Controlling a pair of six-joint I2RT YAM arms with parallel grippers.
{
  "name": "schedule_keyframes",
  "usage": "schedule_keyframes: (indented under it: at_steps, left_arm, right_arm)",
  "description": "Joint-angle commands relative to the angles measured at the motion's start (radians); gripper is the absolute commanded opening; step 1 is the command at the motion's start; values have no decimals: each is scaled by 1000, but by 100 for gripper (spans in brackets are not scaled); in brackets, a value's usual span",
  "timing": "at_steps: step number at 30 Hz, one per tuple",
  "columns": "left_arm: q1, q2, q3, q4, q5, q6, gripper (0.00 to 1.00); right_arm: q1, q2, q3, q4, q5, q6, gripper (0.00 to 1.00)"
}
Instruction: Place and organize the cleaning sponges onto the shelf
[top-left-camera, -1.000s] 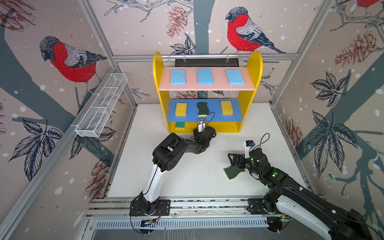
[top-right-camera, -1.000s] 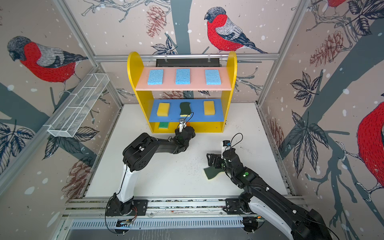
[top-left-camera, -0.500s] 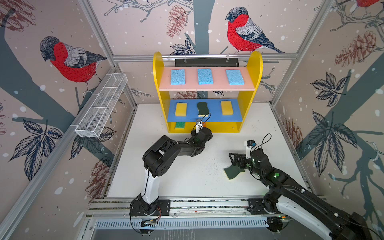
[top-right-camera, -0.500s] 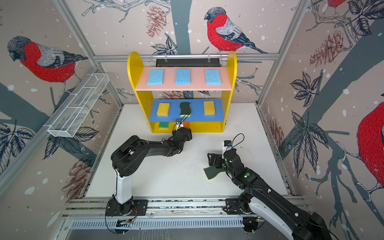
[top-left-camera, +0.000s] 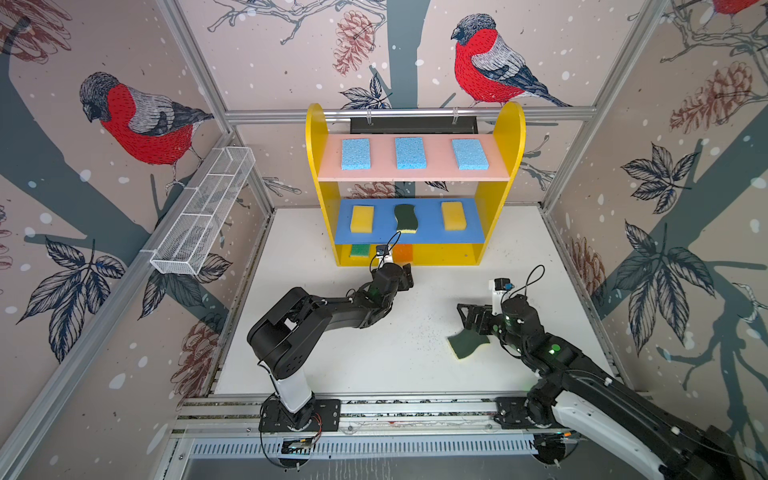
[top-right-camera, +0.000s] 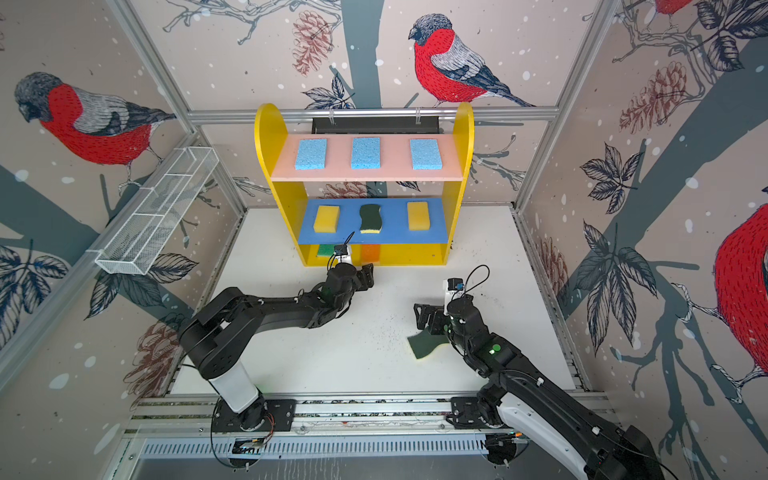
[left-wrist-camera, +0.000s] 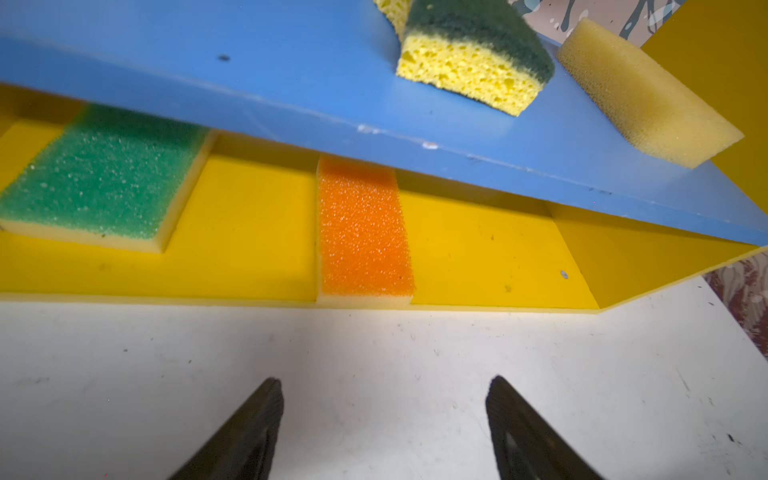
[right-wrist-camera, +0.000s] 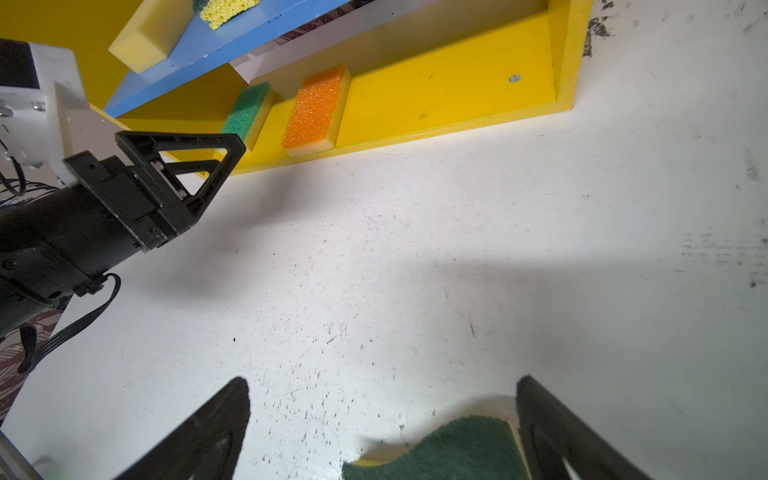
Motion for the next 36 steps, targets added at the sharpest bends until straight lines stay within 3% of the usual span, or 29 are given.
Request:
schedule_keyframes:
  at_steps: [1,9,20,36]
  left_arm:
    - [19,-34,-80,152,142,-83,75]
    - [40,-21,-204,334,184,-117,68]
    - [111,197,-245,700,351,-244,54]
    - [119,288,-74,524,323,-229,40]
  right_arm:
    - [4,13,15,20,-16,17,100]
    - [11,43,19,50,-39,17,100]
    - [10,68,27,70,-48,3,100]
    - [8,108,20,100,-23,-42,100]
